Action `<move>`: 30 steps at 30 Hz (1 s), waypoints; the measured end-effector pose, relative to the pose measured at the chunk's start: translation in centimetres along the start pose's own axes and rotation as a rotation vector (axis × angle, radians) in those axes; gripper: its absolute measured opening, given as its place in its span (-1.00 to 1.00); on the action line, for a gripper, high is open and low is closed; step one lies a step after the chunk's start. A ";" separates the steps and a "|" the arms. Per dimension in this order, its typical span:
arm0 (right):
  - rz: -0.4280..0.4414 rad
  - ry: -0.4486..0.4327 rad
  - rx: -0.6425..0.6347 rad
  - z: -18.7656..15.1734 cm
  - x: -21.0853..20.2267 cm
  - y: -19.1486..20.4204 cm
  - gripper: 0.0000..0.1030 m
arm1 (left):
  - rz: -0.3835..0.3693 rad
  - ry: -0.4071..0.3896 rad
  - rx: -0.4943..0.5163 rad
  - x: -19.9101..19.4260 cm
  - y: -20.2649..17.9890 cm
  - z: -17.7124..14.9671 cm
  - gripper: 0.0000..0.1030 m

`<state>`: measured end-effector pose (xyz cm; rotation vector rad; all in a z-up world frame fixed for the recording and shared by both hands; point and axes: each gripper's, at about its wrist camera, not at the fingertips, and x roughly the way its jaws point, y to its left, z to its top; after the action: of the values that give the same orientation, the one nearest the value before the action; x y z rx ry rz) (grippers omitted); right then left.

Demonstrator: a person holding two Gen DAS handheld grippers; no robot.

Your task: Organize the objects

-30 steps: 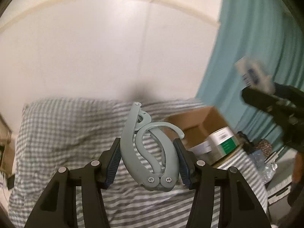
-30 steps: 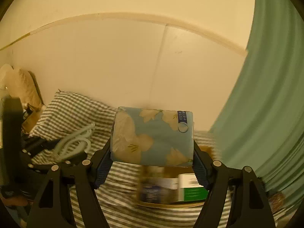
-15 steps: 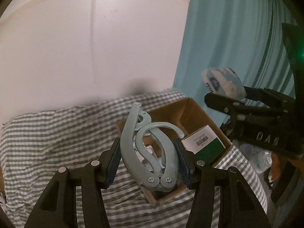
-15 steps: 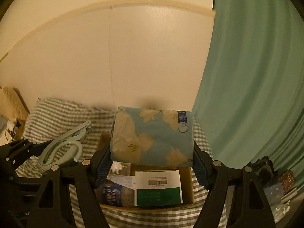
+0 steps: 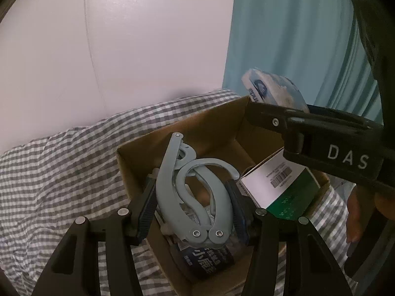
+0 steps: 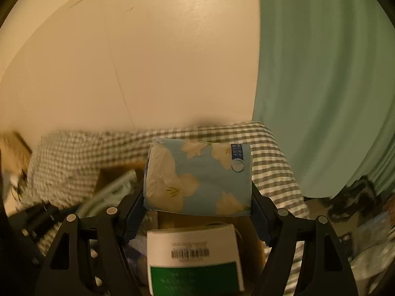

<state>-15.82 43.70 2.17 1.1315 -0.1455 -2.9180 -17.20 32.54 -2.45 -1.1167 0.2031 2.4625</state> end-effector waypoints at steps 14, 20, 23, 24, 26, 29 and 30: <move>-0.030 -0.122 0.065 -0.1 -4.6 0.6 0.86 | 0.060 -0.061 -0.079 -3.7 1.7 0.8 0.84; -0.005 -0.135 0.121 0.5 -10.0 1.5 0.87 | 0.120 -0.133 -0.071 -9.3 3.3 1.5 0.98; 0.005 -0.183 0.093 1.2 -13.9 3.5 0.87 | 0.150 -0.182 -0.059 -12.7 4.6 1.5 1.00; 0.005 -0.195 0.087 1.3 -14.9 3.9 0.88 | 0.161 -0.198 -0.059 -13.8 4.1 1.3 1.00; 0.000 -0.216 0.063 1.1 -17.4 5.0 0.92 | 0.185 -0.231 -0.063 -16.4 4.9 1.4 1.00; -0.044 -0.246 0.009 0.8 -20.4 6.8 0.99 | 0.220 -0.290 -0.079 -20.3 6.4 1.3 1.00; -0.057 -0.254 -0.008 0.8 -21.1 7.2 0.99 | 0.230 -0.311 -0.089 -21.3 6.8 1.1 1.00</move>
<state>-0.97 37.51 17.55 0.7716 -0.1039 -3.0984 -8.40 19.93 13.87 -0.7635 0.1352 2.8345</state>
